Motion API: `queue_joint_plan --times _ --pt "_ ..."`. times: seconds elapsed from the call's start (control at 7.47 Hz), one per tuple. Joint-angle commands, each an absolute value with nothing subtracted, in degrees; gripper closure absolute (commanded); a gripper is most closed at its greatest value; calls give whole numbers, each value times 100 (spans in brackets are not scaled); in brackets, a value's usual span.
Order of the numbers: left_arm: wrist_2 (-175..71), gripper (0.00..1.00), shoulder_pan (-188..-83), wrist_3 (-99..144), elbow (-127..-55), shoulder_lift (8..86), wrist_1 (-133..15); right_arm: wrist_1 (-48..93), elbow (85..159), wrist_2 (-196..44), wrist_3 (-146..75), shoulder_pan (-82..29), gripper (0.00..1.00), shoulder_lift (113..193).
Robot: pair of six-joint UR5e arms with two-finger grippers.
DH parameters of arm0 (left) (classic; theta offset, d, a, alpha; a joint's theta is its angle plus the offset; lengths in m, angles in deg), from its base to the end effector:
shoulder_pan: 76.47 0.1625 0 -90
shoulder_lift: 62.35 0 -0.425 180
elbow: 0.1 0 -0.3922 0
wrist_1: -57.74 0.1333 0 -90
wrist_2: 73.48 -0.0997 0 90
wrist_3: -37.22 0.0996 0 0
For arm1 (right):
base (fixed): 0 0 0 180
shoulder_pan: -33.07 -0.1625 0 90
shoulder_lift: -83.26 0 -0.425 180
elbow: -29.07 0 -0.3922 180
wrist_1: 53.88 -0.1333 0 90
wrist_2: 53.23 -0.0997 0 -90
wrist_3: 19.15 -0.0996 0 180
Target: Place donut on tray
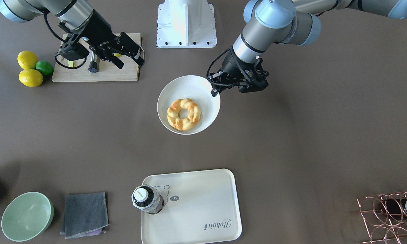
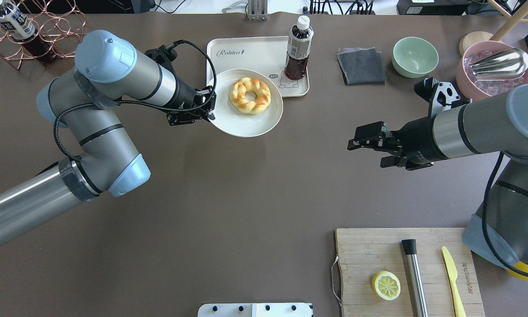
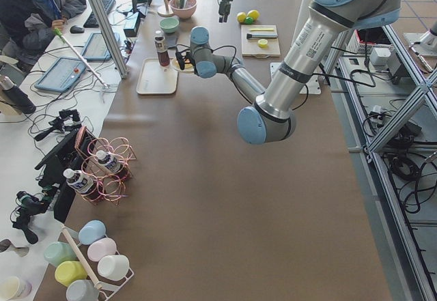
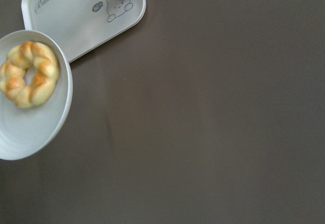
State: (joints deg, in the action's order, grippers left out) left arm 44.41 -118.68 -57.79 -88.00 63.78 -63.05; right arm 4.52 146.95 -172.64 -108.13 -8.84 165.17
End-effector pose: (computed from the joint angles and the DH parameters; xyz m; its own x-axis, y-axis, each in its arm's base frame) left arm 0.4585 -0.5330 0.2335 0.2895 -0.3668 -0.8841 0.3067 0.9105 -0.2773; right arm -0.3124 -0.3938 0.2939 0.2883 0.2379 0.9275 -0.2390 0.9559 -0.1709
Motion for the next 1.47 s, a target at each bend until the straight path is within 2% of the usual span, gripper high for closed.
queue_joint_plan --times 0.0,0.4,0.8,1.34 --pt "4151 100 -12164 -5814 -7083 7087 -7125 447 14107 -18326 -9014 -2031 0 16860" --pt "3921 100 -12305 -5841 -5246 8036 -7836 456 13709 -18832 -7283 -2940 0 17516" --pt "3859 100 -12340 -5858 -4757 8231 -8032 456 13314 -19184 -6162 -3513 0 17765" --pt "3867 100 -12279 -5858 -4694 8276 -8192 412 13260 -19201 -6081 -3583 0 17862"
